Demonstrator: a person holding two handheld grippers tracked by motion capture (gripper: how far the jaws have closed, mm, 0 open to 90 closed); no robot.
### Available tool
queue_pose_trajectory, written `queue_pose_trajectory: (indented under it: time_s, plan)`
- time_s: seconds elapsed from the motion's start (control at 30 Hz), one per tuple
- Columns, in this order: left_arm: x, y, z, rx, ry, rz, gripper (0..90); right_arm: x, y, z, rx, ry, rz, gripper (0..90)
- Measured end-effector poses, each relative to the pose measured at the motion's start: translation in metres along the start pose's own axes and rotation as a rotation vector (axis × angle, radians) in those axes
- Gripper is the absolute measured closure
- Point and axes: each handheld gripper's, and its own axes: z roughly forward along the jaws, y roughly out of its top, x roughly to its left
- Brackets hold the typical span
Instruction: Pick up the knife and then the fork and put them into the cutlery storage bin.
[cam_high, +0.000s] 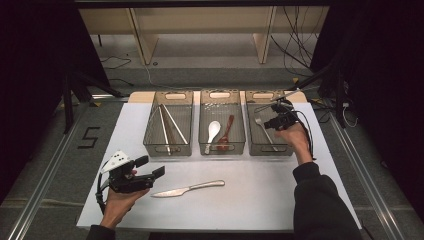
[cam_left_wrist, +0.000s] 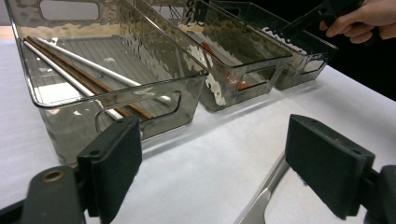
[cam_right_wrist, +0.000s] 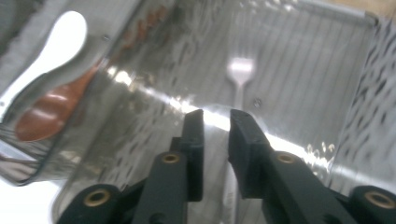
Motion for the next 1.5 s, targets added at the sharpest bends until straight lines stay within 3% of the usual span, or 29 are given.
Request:
queue_pose_trajectory:
  time_s: [0.5, 0.8, 0.97, 1.2, 1.5]
  plan:
    - [0.0, 0.0, 0.0, 0.0, 0.002, 0.002, 18.3, 0.043, 0.0, -0.029, -0.107, 0.112, -0.173, 43.8]
    - [0.0, 0.0, 0.0, -0.002, 0.005, 0.0, 18.1, 0.071, -0.006, -0.043, -0.13, 0.173, -0.267, 36.4]
    - [0.0, 0.0, 0.0, -0.004, 0.005, 0.0, 18.0, 0.095, -0.011, -0.053, -0.149, 0.23, -0.352, 34.9]
    - [0.0, 0.0, -0.001, -0.005, 0.006, 0.001, 18.0, 0.128, -0.016, -0.055, -0.121, 0.301, -0.445, 34.8]
    - [0.0, 0.0, -0.001, -0.009, 0.005, 0.001, 18.0, 0.163, -0.027, -0.038, -0.043, 0.347, -0.564, 33.9]
